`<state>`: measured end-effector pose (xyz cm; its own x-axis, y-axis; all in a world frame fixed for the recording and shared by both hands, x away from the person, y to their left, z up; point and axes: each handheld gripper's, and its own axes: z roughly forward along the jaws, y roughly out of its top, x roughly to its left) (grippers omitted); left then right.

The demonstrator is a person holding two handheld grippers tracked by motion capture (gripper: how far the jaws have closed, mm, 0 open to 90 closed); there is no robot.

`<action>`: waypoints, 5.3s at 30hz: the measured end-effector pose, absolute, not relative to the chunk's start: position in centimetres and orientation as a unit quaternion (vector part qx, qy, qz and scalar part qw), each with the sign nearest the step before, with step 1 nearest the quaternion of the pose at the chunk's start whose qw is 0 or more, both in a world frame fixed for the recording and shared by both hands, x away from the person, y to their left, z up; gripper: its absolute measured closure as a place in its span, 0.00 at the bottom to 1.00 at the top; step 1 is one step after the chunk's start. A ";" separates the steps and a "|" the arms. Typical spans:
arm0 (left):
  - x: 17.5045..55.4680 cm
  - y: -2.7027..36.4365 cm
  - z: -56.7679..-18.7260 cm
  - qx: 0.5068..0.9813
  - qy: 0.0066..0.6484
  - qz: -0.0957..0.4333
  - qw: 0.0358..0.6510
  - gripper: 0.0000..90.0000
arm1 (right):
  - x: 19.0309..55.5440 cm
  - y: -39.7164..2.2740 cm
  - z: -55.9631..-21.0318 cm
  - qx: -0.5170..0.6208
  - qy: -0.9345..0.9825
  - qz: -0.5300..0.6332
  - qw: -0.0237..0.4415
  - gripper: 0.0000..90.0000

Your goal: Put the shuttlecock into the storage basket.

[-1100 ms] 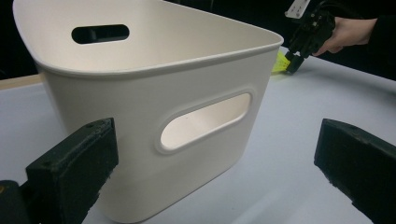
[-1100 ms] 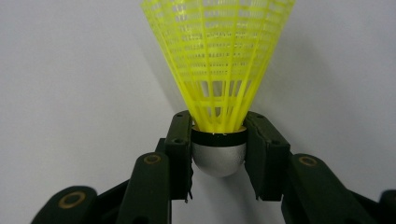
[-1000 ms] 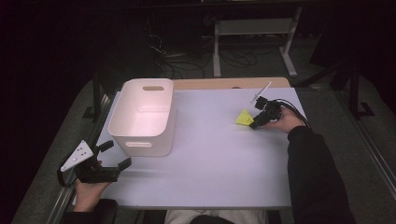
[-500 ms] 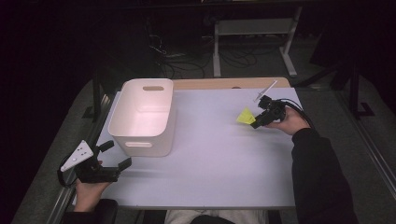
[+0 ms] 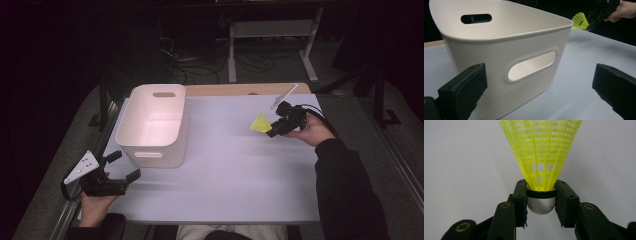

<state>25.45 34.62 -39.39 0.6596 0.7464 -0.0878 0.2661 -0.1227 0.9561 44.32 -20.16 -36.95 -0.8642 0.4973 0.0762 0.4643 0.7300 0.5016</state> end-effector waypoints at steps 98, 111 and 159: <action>25.5 34.5 -39.4 0.722 0.351 0.210 0.559 0.00 | 41.4 -10.3 -27.4 0.150 0.923 0.353 0.032 0.70; 25.5 34.5 -39.4 0.721 0.351 0.210 0.559 0.00 | 41.5 -8.5 -26.7 0.135 0.924 0.356 0.027 0.70; 25.4 34.6 -39.4 0.720 0.351 0.210 0.561 0.00 | 41.9 -1.4 -25.7 0.083 0.930 0.357 0.004 0.70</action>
<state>25.40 34.62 -39.41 0.6656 0.7408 -0.0903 0.2686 -0.1249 0.9551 41.92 -1.43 -25.67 -0.9863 0.1570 0.0514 0.1511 0.7313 0.6651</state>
